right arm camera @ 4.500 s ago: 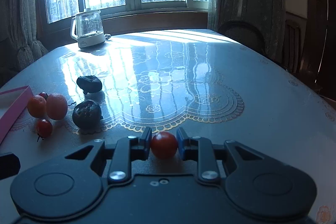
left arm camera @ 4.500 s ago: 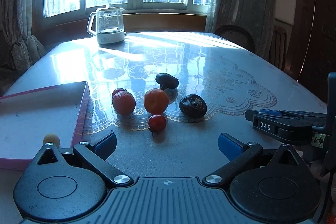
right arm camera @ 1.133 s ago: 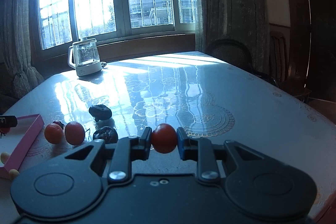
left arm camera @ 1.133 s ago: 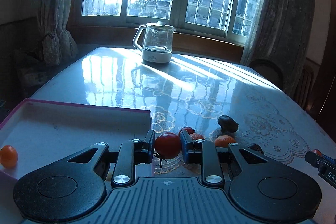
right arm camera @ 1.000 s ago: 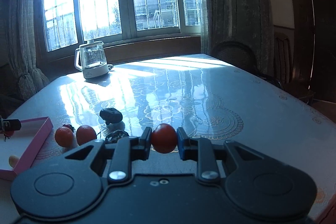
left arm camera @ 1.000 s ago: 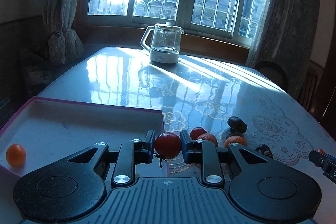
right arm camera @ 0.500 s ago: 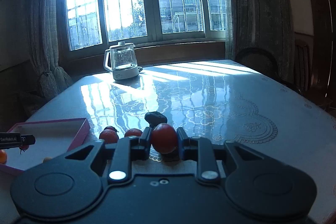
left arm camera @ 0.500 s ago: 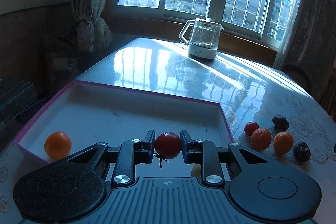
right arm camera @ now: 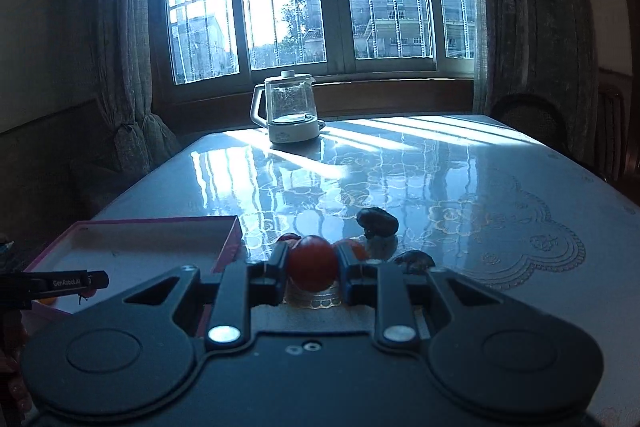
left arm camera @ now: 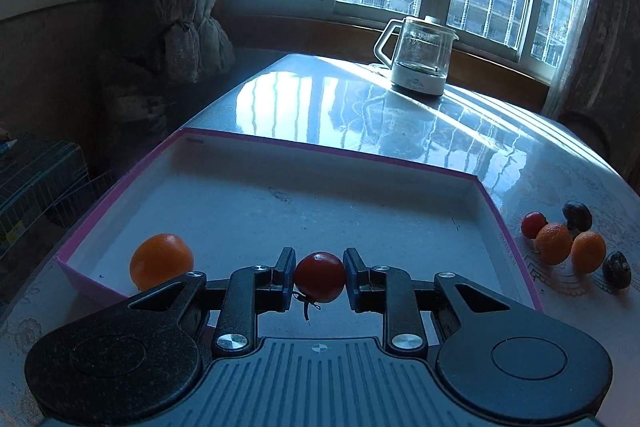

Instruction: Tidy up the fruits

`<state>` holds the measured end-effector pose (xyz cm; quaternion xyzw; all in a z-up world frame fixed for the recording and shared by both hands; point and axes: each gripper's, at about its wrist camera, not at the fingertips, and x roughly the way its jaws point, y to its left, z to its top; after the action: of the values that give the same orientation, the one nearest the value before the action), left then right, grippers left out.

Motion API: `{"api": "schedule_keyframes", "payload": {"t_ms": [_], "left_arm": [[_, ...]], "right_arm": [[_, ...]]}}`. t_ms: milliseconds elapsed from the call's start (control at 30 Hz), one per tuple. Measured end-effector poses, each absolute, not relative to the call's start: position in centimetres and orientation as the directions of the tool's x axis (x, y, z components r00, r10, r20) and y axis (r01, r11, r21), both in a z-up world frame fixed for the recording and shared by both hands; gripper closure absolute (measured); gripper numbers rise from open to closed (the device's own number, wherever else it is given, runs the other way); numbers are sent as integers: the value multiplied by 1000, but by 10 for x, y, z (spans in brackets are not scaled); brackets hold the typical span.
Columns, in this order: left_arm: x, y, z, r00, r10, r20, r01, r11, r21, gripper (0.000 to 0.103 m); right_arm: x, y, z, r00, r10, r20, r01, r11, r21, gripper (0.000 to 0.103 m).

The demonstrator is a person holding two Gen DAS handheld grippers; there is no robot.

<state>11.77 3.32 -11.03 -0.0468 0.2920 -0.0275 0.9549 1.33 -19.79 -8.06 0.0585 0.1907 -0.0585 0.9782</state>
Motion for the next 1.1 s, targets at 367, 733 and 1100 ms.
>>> {"api": "schedule_keyframes", "payload": {"t_ms": [367, 733, 1100], "left_arm": [[112, 44, -121, 832, -66, -551, 49, 998, -45, 77], [109, 51, -125, 852, -78, -518, 64, 997, -47, 77], [103, 65, -123, 852, -109, -513, 76, 994, -84, 76]], "right_arm": [[21, -153, -82, 915, 5, -403, 32, 996, 84, 79], [28, -127, -86, 906, 38, -422, -17, 998, 55, 79], [52, -100, -89, 884, 91, -458, -86, 996, 32, 79]]}}
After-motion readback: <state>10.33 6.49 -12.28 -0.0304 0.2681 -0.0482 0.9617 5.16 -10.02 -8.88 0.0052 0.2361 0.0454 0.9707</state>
